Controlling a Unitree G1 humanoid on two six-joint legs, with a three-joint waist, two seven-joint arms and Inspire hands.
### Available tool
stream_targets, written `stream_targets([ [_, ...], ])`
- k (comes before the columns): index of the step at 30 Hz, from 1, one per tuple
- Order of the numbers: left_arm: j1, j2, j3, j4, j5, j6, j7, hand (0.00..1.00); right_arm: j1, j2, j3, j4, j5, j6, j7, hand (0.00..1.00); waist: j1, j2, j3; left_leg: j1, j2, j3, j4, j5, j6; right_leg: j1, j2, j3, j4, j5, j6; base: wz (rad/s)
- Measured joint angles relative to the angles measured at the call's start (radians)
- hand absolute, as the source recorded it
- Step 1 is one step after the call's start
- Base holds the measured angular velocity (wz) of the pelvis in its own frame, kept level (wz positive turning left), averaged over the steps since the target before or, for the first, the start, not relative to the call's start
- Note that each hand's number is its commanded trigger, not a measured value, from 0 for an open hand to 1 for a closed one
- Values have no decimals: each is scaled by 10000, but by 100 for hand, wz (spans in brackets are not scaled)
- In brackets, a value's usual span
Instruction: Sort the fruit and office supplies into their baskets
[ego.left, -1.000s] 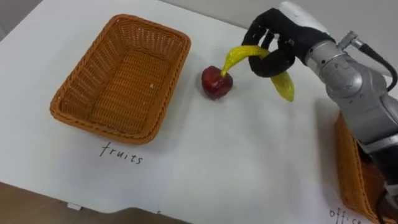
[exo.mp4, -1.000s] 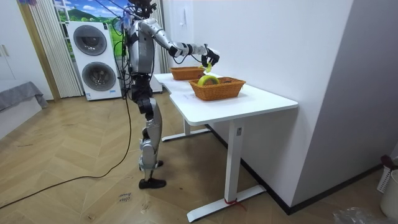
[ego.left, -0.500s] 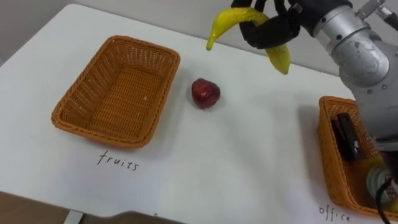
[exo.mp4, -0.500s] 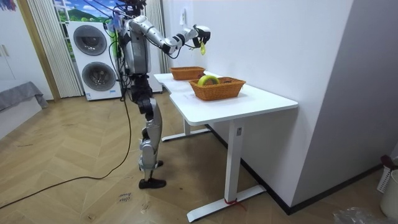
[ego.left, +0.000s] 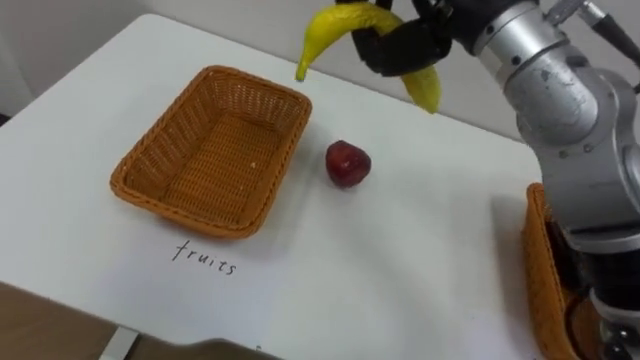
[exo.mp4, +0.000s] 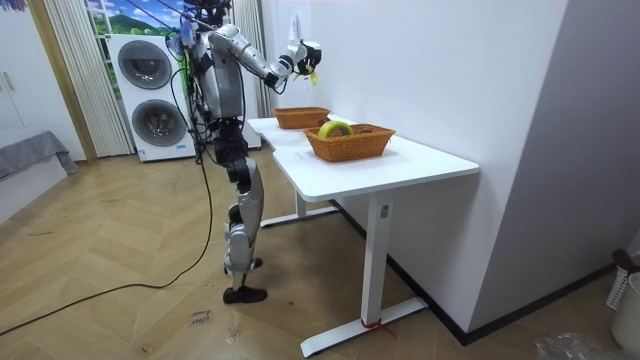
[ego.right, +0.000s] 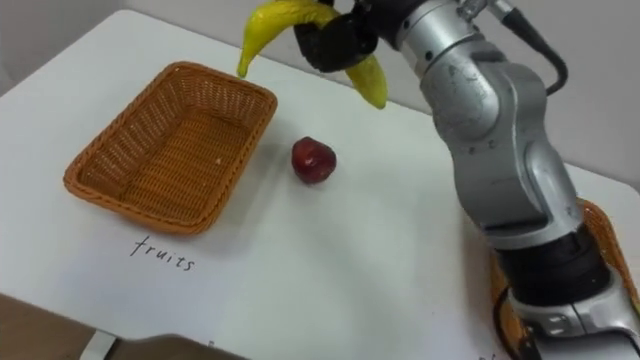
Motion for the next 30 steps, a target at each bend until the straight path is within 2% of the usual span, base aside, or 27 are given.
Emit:
stream_targets([
  [2,50,3,-55,-4,31,-2,48,0,1,338,124,2,-87,6,121,100,120,-19,77,-35,-51,-215,9,1,1,26,-33,-176,2,-36,58,30],
  [7,236,-12,-70,-18,163,13,183,0,-1,539,460,35,-84,23,109,100,808,-59,96,-16,-101,-374,-6,16,25,43,-64,-172,-7,-73,114,13],
  [11,233,-8,-75,213,245,6,194,0,-1,944,895,156,-426,-14,111,100,1022,-123,125,-5,-143,-642,-1,18,29,170,-91,-85,-16,-112,177,25],
  [15,262,-19,-84,312,238,6,172,0,-9,1050,1195,295,-428,-113,73,100,1239,-188,180,-10,-216,-865,-1,18,29,226,-108,-107,-24,-147,229,14],
  [17,271,-18,-109,316,215,6,169,0,-55,1372,1425,776,-436,-139,5,100,1419,-235,211,-16,-234,-907,0,18,29,227,-119,-130,-32,-208,254,0],
  [22,258,20,-102,330,221,1,168,0,-266,1541,2085,1367,-706,-135,5,100,1672,-245,208,-135,-247,-993,19,17,28,158,-103,-238,-47,-211,253,3],
  [24,296,115,-104,252,222,-6,168,0,-266,1530,2170,1380,-775,-158,3,100,1681,-313,199,-167,-274,-1113,41,24,18,200,-109,-467,-89,-211,252,15],
  [26,409,237,-113,217,221,-15,168,0,-269,1518,2400,1600,-772,-260,-50,100,1712,-393,153,-133,-293,-1168,53,24,17,317,-104,-499,-164,-211,252,11],
  [30,470,280,-220,87,202,-16,151,0,-230,1440,2812,1910,-746,-282,-56,100,1710,-431,166,-179,-299,-1173,120,22,15,327,-108,-595,-161,-211,252,5],
])
